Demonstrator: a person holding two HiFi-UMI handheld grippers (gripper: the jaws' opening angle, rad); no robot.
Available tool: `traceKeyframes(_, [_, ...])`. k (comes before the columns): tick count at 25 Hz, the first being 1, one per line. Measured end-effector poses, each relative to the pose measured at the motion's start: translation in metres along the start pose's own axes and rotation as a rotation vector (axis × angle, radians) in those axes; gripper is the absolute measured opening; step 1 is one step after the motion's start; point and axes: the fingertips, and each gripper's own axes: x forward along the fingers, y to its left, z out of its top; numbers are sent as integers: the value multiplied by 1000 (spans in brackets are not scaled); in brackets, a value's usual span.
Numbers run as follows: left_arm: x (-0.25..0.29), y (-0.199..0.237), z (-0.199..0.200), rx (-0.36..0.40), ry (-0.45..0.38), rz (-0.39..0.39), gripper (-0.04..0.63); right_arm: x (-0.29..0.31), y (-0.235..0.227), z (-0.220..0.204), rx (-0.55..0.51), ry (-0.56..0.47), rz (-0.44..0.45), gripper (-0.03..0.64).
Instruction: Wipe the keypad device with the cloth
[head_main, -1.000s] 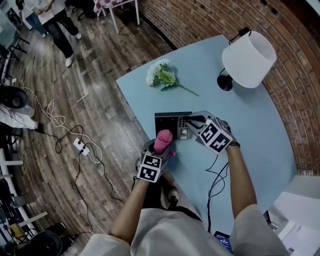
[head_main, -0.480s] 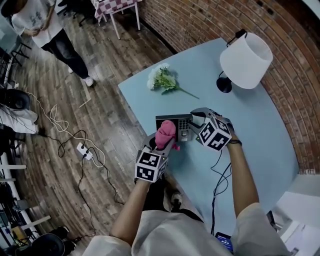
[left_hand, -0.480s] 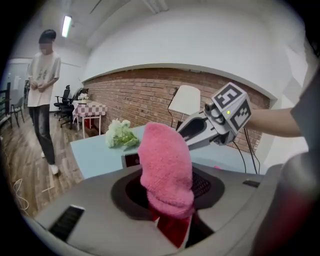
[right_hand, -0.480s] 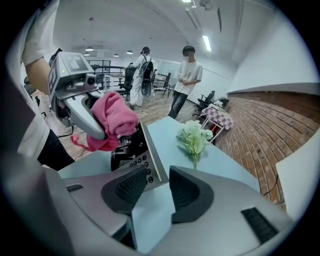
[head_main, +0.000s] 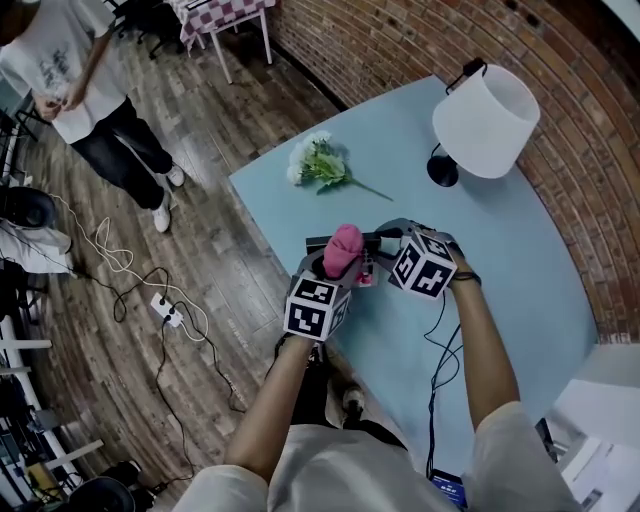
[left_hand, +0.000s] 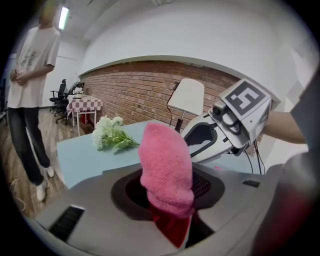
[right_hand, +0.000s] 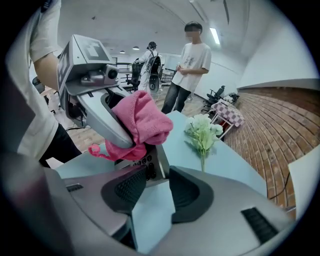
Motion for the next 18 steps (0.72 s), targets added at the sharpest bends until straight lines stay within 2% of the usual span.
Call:
traceKeyframes(8, [1,-4,-13,8,-7,1,176,-1,-1,-1,10,-28,-12,172])
traceKeyframes(18, [-1,-13,-49,-68,30,-15,176,-2,-2,0,40,-49,-4,172])
